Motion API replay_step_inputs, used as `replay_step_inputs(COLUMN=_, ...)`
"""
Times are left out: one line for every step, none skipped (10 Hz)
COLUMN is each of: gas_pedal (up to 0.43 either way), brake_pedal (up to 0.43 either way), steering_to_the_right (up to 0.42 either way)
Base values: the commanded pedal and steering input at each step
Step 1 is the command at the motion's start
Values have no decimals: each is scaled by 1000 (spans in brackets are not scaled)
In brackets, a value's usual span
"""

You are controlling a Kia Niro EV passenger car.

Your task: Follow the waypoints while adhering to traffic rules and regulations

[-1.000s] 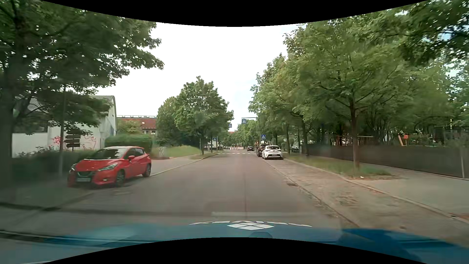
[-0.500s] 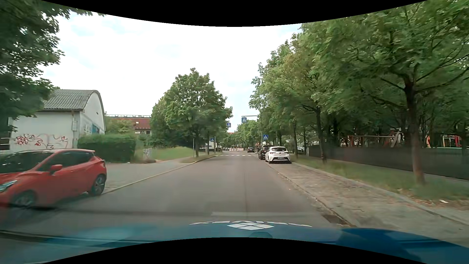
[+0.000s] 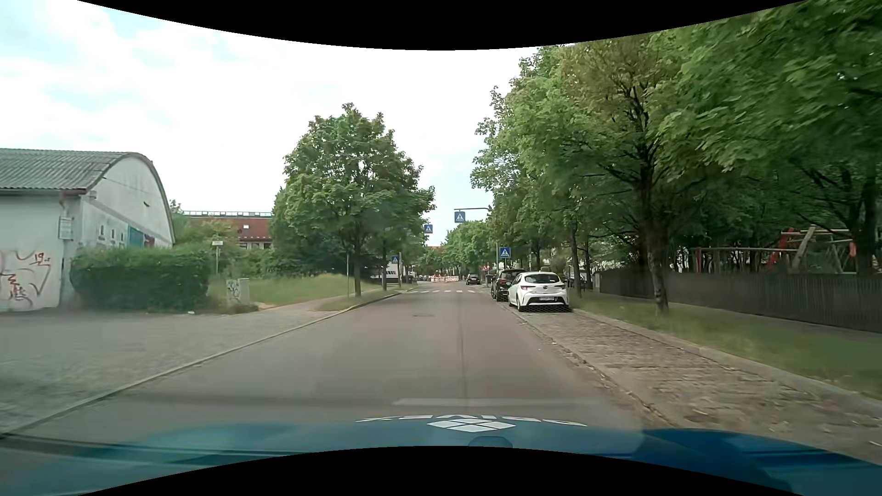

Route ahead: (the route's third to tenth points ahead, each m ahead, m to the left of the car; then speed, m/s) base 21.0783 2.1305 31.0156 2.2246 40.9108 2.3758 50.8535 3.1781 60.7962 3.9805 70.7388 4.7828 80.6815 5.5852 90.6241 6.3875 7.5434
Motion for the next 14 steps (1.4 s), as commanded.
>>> replay_step_inputs(gas_pedal=130, brake_pedal=0, steering_to_the_right=-5)
replay_step_inputs(gas_pedal=130, brake_pedal=0, steering_to_the_right=-4)
replay_step_inputs(gas_pedal=130, brake_pedal=0, steering_to_the_right=-4)
replay_step_inputs(gas_pedal=130, brake_pedal=0, steering_to_the_right=-4)
replay_step_inputs(gas_pedal=130, brake_pedal=0, steering_to_the_right=-3)
replay_step_inputs(gas_pedal=130, brake_pedal=0, steering_to_the_right=0)
replay_step_inputs(gas_pedal=130, brake_pedal=0, steering_to_the_right=1)
replay_step_inputs(gas_pedal=130, brake_pedal=0, steering_to_the_right=1)
replay_step_inputs(gas_pedal=130, brake_pedal=0, steering_to_the_right=1)
replay_step_inputs(gas_pedal=130, brake_pedal=0, steering_to_the_right=1)
replay_step_inputs(gas_pedal=130, brake_pedal=0, steering_to_the_right=1)
replay_step_inputs(gas_pedal=130, brake_pedal=0, steering_to_the_right=1)
replay_step_inputs(gas_pedal=130, brake_pedal=0, steering_to_the_right=1)
replay_step_inputs(gas_pedal=130, brake_pedal=0, steering_to_the_right=1)
